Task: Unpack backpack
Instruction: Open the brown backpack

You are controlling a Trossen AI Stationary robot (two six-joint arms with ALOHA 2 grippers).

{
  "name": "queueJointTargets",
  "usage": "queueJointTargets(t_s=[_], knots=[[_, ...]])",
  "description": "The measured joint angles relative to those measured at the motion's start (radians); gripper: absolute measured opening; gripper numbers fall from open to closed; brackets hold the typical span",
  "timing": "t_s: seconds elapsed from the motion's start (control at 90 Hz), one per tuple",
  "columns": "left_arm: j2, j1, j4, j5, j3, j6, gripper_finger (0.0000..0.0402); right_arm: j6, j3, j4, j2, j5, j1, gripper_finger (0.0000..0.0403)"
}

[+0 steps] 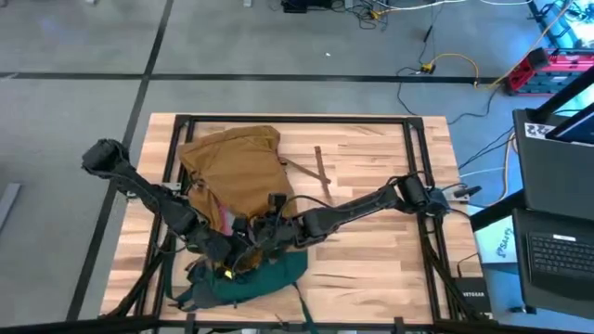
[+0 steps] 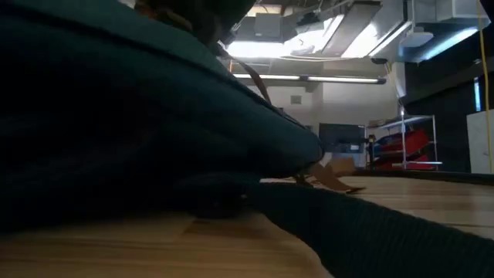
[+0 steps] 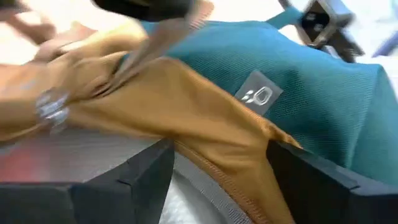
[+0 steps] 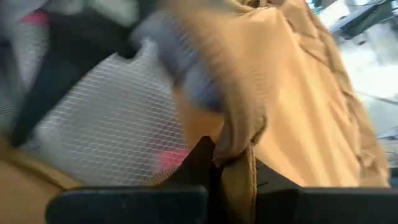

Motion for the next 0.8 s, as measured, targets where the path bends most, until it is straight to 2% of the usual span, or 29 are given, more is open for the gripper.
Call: queueJointTargets(t_s=[0.133,0.3,0.544,0.8], knots=[[0.074,-0.002,0.086,0.111,0.002,0.021,0.0238,-0.034,0.011,-0.005,-0.002,0.015,0.002,0.0001],[0.134,-0.005,0.09,0.157,0.006,-0.018,0.0237,-0.063,0.051,-0.052,-0.011,0.068,0.003,0.0001],[0.15,-0.016,0.047,0.215,0.006,-0.049,0.0237,-0.072,0.135,-0.217,-0.063,0.339,-0.005,0.0],[0.15,-0.035,0.044,0.225,0.004,-0.048,0.0237,-0.053,0.143,-0.325,-0.153,0.427,-0.014,0.0]])
